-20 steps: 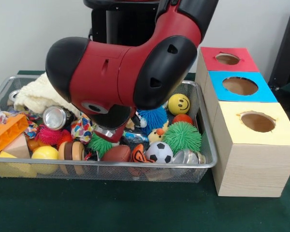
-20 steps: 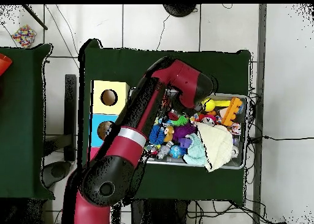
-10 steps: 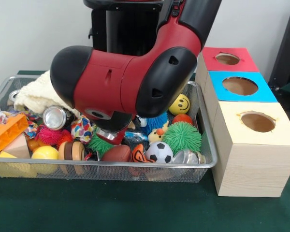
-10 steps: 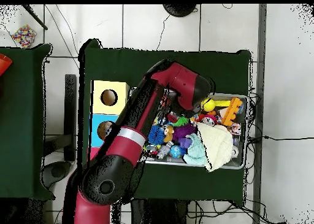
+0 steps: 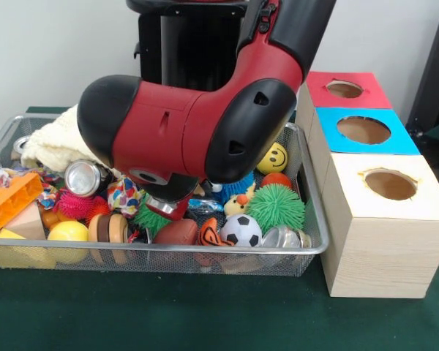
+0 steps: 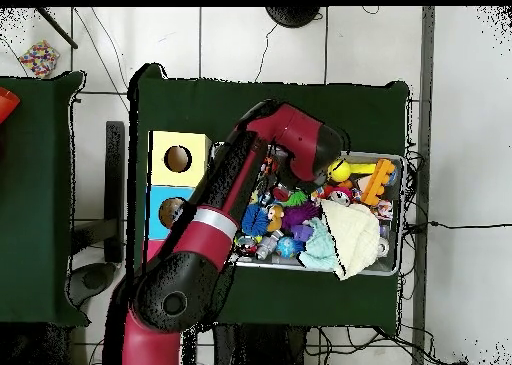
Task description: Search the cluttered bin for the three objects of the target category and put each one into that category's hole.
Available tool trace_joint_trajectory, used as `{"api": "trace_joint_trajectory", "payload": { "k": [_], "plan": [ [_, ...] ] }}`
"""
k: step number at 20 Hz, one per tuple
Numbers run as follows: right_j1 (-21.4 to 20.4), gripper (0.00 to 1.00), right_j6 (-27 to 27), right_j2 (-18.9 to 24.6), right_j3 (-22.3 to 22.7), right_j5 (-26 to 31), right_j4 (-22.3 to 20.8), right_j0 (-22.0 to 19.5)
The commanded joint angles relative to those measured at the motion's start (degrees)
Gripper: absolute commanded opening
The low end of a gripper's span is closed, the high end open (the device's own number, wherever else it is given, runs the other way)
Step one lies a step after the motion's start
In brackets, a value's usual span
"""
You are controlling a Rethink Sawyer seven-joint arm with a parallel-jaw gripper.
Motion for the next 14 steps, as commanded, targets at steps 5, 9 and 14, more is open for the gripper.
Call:
{"api": "trace_joint_trajectory", "payload": {
  "k": [5,9,14],
  "plan": [
    [4.9,1.0,12.8,1.2,0.7,-7.0,-2.2,-0.3],
    [5.3,1.0,12.2,1.6,0.7,-6.9,-2.4,-0.4],
    [5.3,1.0,11.7,1.7,0.8,-7.0,-2.6,-0.6]
  ]
}}
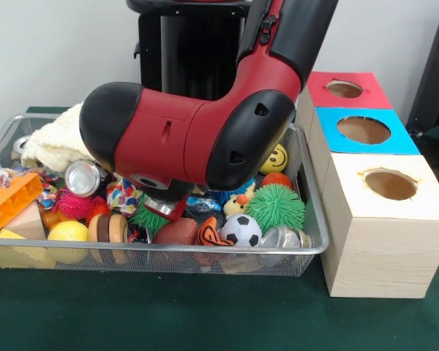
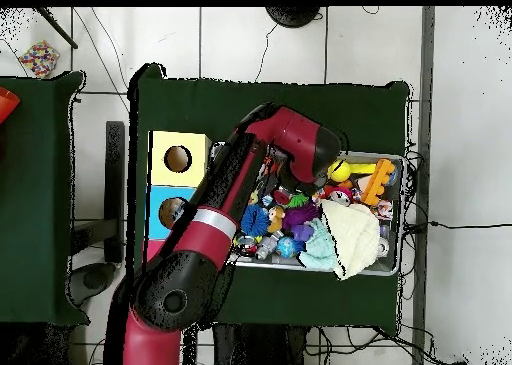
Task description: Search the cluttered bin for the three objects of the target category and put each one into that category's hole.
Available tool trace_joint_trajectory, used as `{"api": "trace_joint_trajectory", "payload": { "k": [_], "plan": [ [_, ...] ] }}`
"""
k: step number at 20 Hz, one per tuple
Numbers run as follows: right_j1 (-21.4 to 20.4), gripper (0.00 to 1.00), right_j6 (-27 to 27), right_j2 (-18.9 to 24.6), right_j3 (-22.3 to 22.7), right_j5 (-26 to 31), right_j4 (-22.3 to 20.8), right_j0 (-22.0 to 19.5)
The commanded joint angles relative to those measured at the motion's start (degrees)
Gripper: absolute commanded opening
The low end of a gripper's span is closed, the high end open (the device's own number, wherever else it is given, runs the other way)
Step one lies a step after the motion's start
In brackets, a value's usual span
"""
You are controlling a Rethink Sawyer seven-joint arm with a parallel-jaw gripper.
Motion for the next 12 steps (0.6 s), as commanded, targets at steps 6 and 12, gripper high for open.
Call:
{"api": "trace_joint_trajectory", "payload": {
  "k": [6,12],
  "plan": [
    [4.3,0.0,11.8,1.8,0.7,-7.0,-1.5,-0.5],
    [4.1,0.0,11.5,1.8,0.7,-7.3,-1.9,-0.6]
  ]
}}
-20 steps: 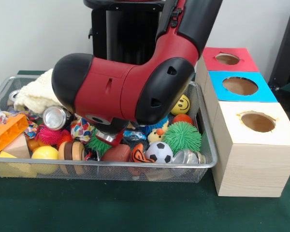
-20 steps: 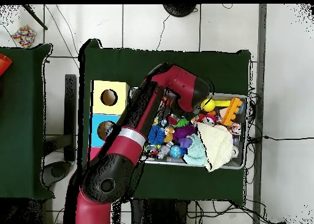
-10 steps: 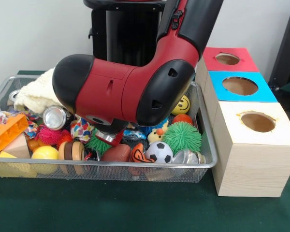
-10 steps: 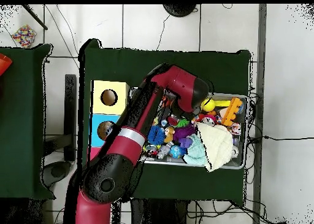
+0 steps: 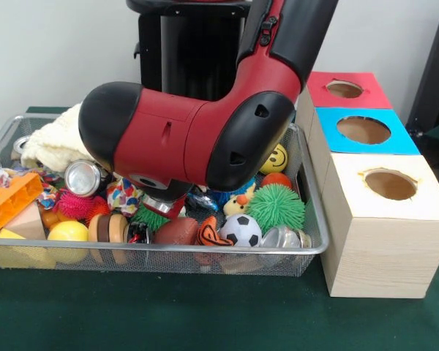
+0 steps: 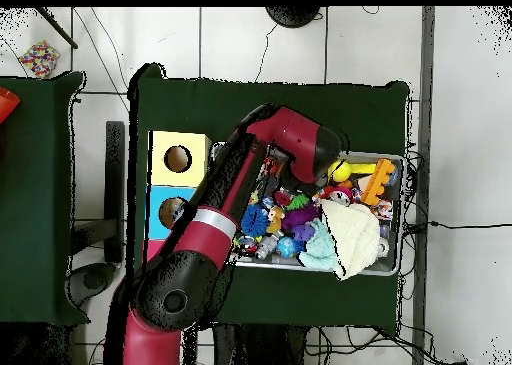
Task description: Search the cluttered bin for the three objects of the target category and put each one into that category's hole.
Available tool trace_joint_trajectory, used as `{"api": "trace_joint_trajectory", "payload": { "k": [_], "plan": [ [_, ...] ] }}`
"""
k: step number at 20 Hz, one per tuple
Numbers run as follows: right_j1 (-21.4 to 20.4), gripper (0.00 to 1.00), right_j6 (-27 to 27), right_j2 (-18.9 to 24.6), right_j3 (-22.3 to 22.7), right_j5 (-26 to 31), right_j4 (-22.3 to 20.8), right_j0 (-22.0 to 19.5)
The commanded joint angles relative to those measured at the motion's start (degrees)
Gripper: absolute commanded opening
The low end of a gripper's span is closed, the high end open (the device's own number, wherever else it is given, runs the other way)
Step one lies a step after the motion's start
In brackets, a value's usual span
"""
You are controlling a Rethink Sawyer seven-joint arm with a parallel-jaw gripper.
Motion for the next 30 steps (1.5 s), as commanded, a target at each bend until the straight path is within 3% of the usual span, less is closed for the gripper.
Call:
{"api": "trace_joint_trajectory", "payload": {
  "k": [1,7,9,18,23,30],
  "plan": [
    [4.0,0.0,11.6,1.9,0.6,-6.6,-1.1,-0.5],
    [3.9,0.0,11.6,1.8,1.0,-6.2,-1.3,-0.4],
    [3.1,0.0,11.3,2.5,1.4,-3.2,0.1,-0.5],
    [-10.6,0.0,-1.2,7.0,12.5,0.6,6.0,-2.1],
    [-13.9,0.0,-6.2,8.1,15.3,0.6,7.1,-3.0],
    [-15.3,0.0,-8.6,9.2,16.6,0.3,7.0,-3.5]
  ]
}}
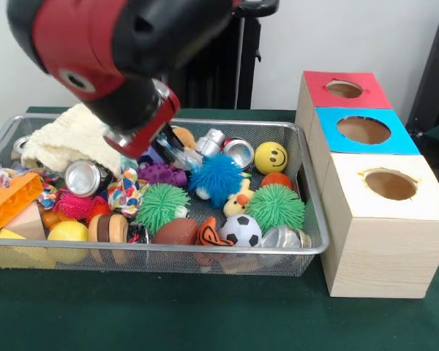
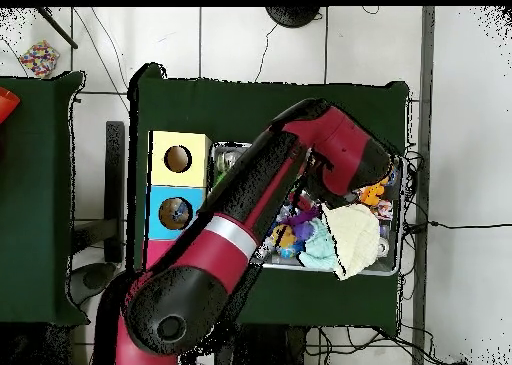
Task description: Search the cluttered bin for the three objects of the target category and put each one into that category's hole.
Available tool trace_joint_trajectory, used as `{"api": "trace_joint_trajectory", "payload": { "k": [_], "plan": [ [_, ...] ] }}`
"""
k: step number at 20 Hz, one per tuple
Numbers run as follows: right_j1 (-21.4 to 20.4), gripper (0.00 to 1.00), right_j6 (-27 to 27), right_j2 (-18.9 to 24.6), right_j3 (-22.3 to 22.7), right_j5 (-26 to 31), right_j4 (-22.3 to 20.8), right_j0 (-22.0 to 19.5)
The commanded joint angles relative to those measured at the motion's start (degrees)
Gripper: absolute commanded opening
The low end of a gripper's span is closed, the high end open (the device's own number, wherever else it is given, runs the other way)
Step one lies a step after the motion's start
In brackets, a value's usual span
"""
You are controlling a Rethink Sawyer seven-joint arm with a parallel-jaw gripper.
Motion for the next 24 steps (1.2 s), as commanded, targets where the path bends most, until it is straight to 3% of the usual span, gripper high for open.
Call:
{"api": "trace_joint_trajectory", "payload": {
  "k": [1,14,24],
  "plan": [
    [-4.3,0.0,-8.8,8.5,5.5,1.8,3.7,-2.2],
    [-12.6,0.0,-8.0,12.7,10.1,9.4,11.5,-2.3],
    [-13.5,0.0,-5.9,11.4,10.8,13.7,11.2,0.7]
  ]
}}
